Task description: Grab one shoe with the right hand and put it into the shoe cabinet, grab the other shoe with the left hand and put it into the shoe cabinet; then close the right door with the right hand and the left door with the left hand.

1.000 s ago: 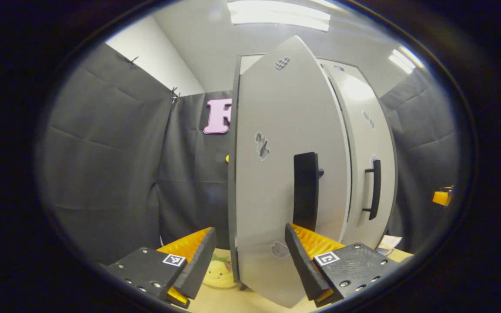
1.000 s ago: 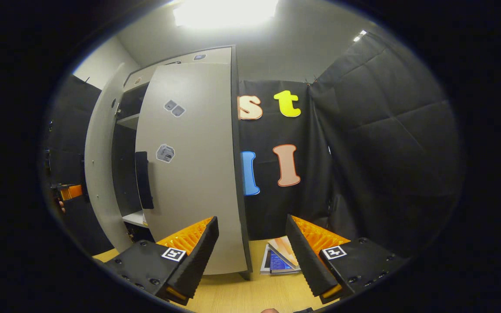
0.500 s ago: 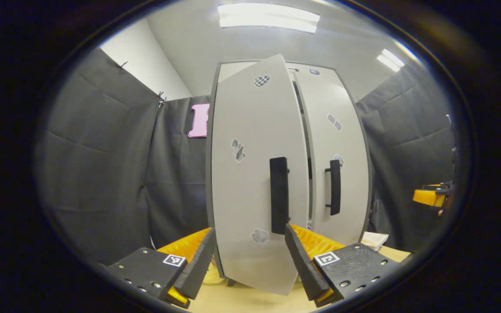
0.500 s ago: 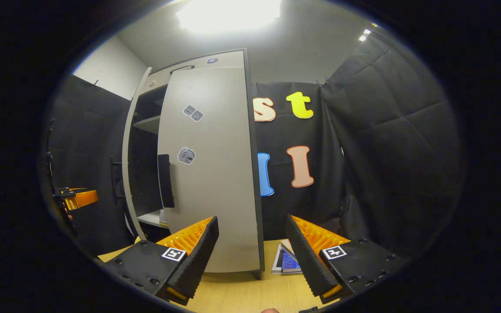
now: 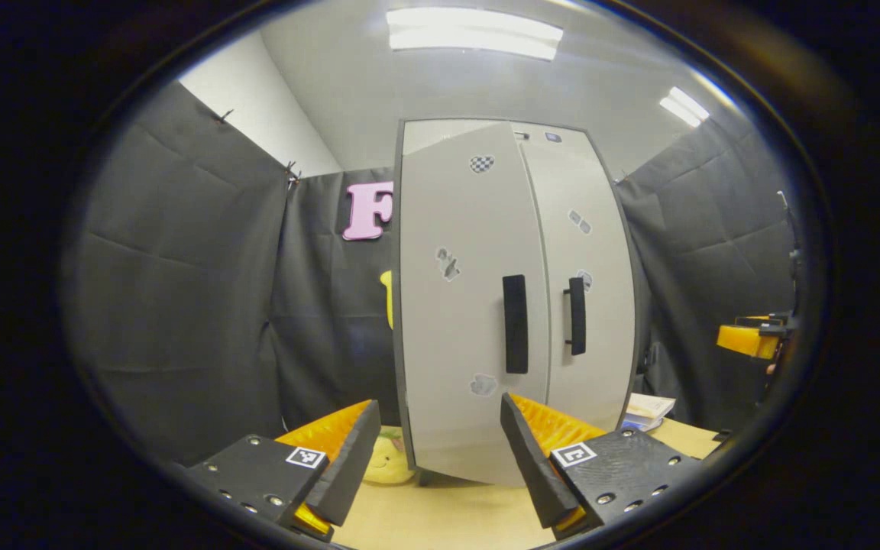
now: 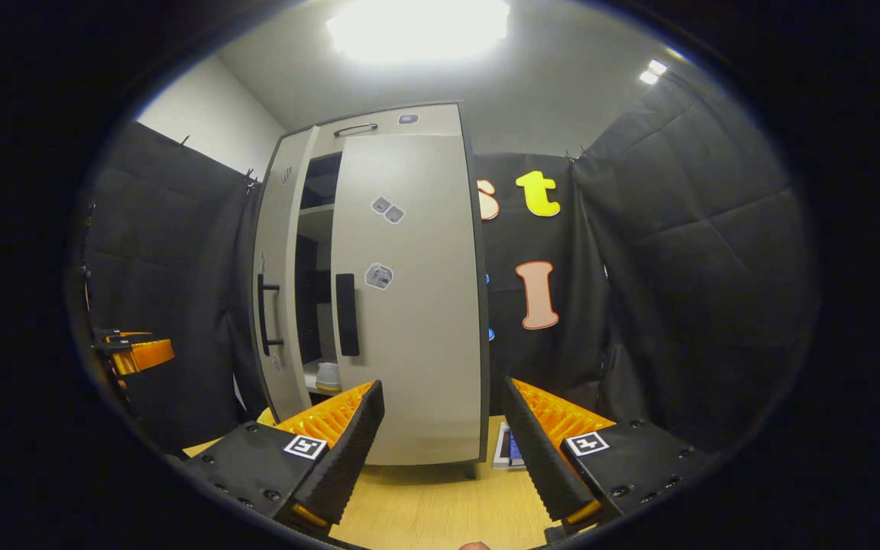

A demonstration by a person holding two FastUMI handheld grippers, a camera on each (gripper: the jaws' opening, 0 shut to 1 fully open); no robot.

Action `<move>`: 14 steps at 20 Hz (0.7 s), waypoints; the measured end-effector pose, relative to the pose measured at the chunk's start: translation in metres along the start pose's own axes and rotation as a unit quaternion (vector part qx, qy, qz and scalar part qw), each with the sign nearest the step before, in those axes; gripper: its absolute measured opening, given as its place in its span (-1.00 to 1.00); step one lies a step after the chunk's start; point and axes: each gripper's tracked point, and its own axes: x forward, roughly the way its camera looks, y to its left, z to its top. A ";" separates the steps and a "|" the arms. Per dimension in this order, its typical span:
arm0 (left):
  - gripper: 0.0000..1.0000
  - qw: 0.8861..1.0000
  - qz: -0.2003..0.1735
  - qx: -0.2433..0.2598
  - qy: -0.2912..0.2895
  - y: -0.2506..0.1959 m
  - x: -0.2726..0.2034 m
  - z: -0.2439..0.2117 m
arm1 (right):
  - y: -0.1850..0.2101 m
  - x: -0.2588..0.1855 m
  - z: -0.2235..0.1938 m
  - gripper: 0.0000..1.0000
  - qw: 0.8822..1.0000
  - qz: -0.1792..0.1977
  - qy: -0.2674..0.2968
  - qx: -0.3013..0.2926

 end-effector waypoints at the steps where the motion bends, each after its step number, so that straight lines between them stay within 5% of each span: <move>1: 0.80 1.000 -0.001 -0.002 -0.001 -0.001 0.000 0.000 | 0.003 -0.005 0.002 0.94 1.000 0.000 -0.002 -0.001; 14: 0.80 1.000 -0.007 0.012 -0.010 0.011 -0.018 -0.001 | 0.021 -0.032 0.011 0.83 1.000 -0.002 -0.012 -0.006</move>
